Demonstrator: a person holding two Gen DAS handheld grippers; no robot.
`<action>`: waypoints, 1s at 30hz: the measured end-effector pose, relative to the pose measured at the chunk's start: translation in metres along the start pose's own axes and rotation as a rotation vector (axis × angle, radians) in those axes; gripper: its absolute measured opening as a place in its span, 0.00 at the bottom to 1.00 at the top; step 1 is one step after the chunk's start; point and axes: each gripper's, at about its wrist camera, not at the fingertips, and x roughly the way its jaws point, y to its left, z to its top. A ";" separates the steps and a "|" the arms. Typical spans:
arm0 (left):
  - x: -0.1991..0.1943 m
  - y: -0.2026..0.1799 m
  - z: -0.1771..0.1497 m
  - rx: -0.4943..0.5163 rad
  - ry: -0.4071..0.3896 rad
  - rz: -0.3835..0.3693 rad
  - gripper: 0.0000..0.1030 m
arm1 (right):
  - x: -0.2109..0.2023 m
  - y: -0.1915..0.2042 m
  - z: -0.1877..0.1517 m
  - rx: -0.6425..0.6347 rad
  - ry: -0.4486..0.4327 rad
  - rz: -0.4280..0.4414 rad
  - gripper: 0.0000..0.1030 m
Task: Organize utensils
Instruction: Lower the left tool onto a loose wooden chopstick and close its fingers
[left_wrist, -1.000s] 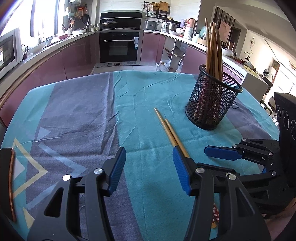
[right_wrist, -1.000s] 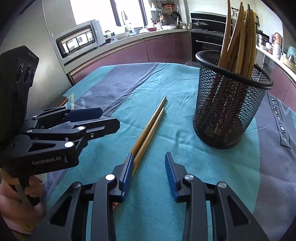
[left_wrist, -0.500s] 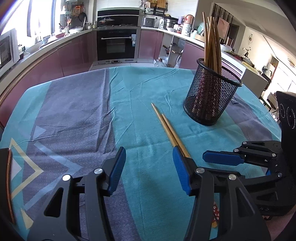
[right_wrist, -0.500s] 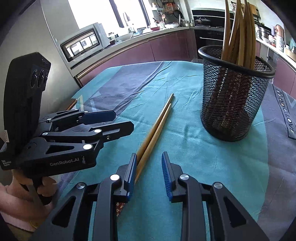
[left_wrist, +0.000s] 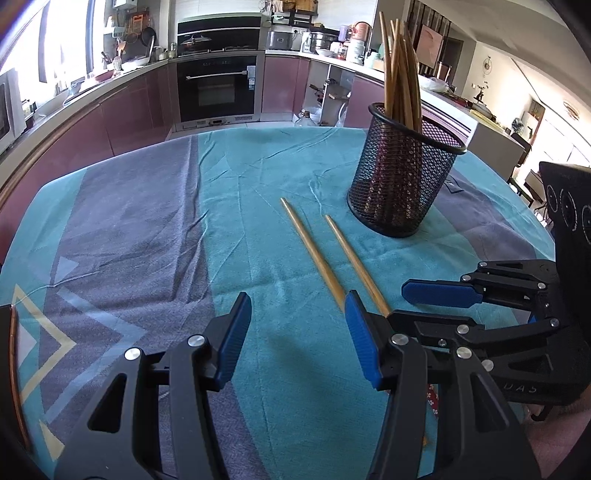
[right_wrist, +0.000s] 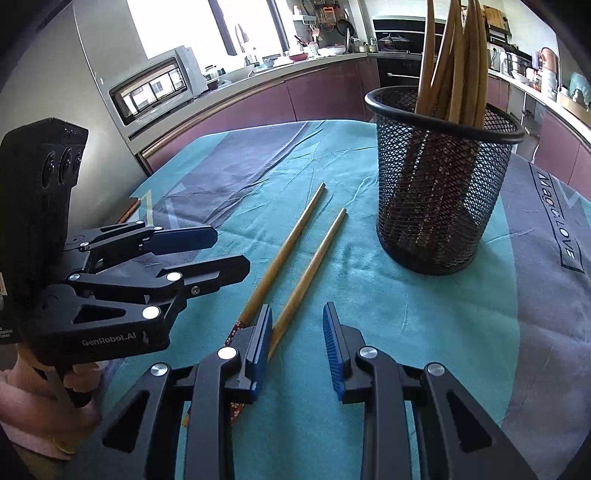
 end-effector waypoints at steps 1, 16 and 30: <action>0.000 -0.003 0.000 0.011 0.002 -0.003 0.51 | 0.000 -0.002 0.000 0.006 0.000 -0.001 0.25; 0.012 -0.027 -0.010 0.113 0.058 -0.016 0.40 | -0.003 -0.016 -0.001 0.070 -0.008 0.043 0.25; -0.007 -0.031 -0.034 0.050 0.059 -0.002 0.11 | 0.001 -0.015 0.004 0.056 -0.017 0.020 0.25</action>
